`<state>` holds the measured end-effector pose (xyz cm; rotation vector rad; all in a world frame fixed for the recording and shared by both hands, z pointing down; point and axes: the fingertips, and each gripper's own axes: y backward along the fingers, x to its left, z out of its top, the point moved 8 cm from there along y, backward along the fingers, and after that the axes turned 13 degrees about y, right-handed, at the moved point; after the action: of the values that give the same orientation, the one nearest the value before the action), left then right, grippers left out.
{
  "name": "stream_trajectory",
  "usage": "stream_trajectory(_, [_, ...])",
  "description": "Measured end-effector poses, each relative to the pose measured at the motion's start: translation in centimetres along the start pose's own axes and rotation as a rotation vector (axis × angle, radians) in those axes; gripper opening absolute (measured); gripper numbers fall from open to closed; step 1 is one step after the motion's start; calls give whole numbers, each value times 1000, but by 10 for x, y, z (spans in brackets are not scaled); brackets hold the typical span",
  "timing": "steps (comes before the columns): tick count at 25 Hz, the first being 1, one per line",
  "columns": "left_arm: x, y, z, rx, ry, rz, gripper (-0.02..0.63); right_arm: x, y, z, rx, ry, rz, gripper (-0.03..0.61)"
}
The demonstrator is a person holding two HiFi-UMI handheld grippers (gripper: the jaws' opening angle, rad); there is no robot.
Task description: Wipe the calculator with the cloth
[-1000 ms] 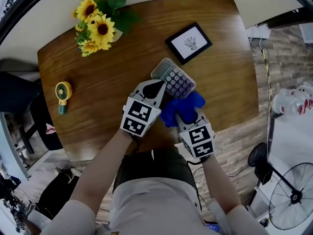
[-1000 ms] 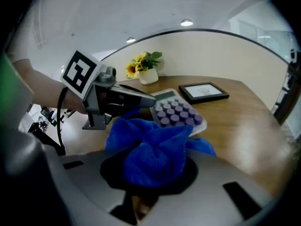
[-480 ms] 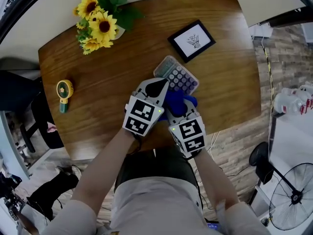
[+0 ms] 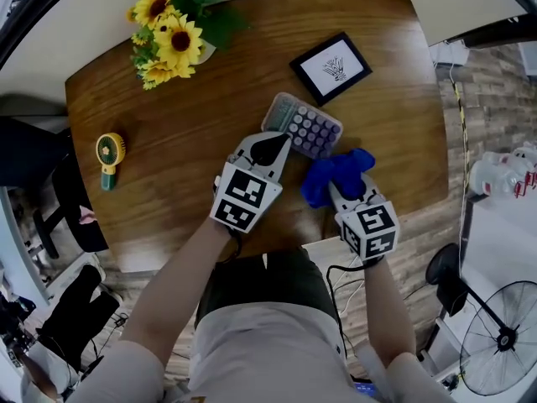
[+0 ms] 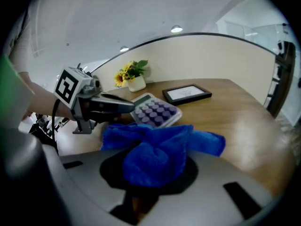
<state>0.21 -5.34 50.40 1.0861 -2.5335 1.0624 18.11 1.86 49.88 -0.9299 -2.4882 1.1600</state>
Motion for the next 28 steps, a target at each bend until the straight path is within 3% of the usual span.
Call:
stream_trajectory(7, [0, -1, 1, -2, 6, 2, 2, -64, 3, 6, 9, -22, -96, 94])
stream_trajectory(14, [-1, -1, 2, -2, 6, 1, 2, -104, -22, 42, -36, -15, -93, 95])
stream_trajectory(20, [-1, -1, 2, 0, 8, -1, 2, -90, -47, 87, -75, 103, -36, 95])
stream_trajectory(28, [-2, 0, 2, 1, 1, -1, 2, -64, -88, 131, -84, 174, 68, 95])
